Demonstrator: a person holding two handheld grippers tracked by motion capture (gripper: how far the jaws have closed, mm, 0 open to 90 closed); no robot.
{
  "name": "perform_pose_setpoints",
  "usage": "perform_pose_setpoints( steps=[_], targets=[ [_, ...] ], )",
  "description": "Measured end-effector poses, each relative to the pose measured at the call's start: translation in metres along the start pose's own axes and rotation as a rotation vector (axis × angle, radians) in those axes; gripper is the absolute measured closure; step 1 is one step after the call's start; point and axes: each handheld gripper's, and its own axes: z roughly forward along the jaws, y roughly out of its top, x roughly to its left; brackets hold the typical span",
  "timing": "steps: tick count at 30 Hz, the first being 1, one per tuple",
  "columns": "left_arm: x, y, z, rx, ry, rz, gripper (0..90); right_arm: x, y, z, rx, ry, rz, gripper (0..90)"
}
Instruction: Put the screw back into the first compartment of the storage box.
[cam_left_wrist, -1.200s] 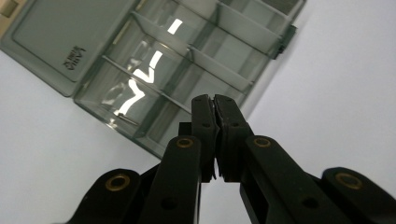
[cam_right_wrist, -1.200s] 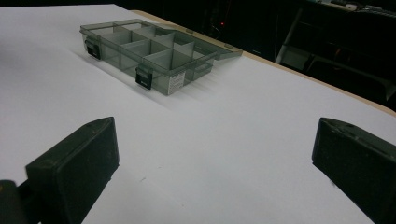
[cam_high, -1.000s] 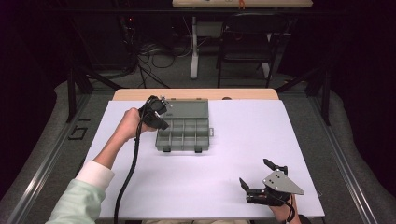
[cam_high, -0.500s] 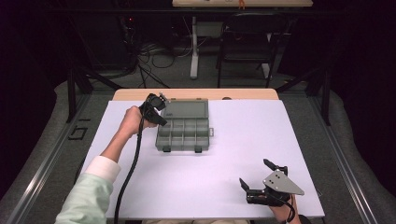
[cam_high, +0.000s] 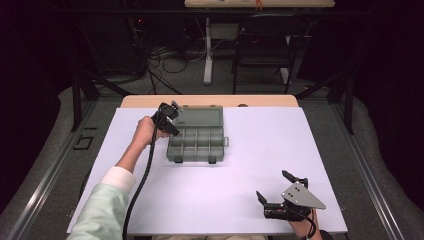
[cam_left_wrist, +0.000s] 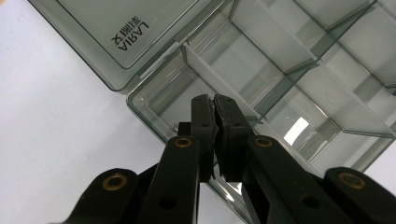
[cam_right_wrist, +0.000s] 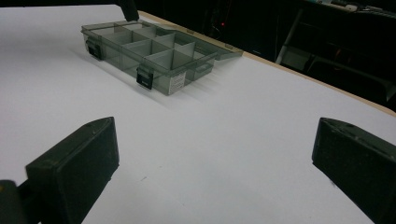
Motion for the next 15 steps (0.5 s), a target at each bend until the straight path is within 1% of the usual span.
perform_pose_setpoints(
  steps=[1,3,4,6,8,10,11,13,14,15],
  targets=[
    [0.0,0.0,0.0,0.008,0.009,-0.002,81.5,0.0,0.0,0.0,0.0,-0.003,0.002,0.0],
    [0.001,-0.001,0.0,-0.012,0.004,-0.012,72.2,0.0,0.0,0.0,0.001,-0.002,0.001,0.0],
    [0.001,-0.001,-0.002,-0.023,0.003,-0.018,65.1,0.0,0.0,0.0,0.0,0.0,0.001,0.0],
    [0.001,-0.003,-0.005,-0.036,-0.008,-0.022,54.6,0.0,0.0,0.0,0.0,0.0,0.001,0.0],
    [-0.002,-0.006,-0.008,-0.058,0.007,-0.025,42.7,0.0,0.0,0.0,0.0,-0.004,0.001,0.0],
    [-0.005,-0.01,-0.012,-0.072,0.001,-0.014,34.8,0.0,0.0,0.0,-0.001,-0.004,-0.001,0.0],
    [-0.006,-0.012,-0.014,-0.073,-0.006,-0.008,29.5,0.0,0.0,0.0,0.0,-0.001,0.0,0.0],
    [-0.01,-0.016,-0.019,-0.088,0.004,0.011,22.3,0.001,0.0,0.0,0.0,-0.004,-0.001,0.0],
    [-0.013,-0.019,-0.022,-0.098,0.003,0.008,18.9,0.001,0.0,0.0,0.001,-0.004,-0.001,0.0],
    [-0.014,-0.021,-0.023,-0.11,0.014,0.016,16.6,0.001,0.0,0.0,0.001,-0.004,-0.001,0.0]
  ],
)
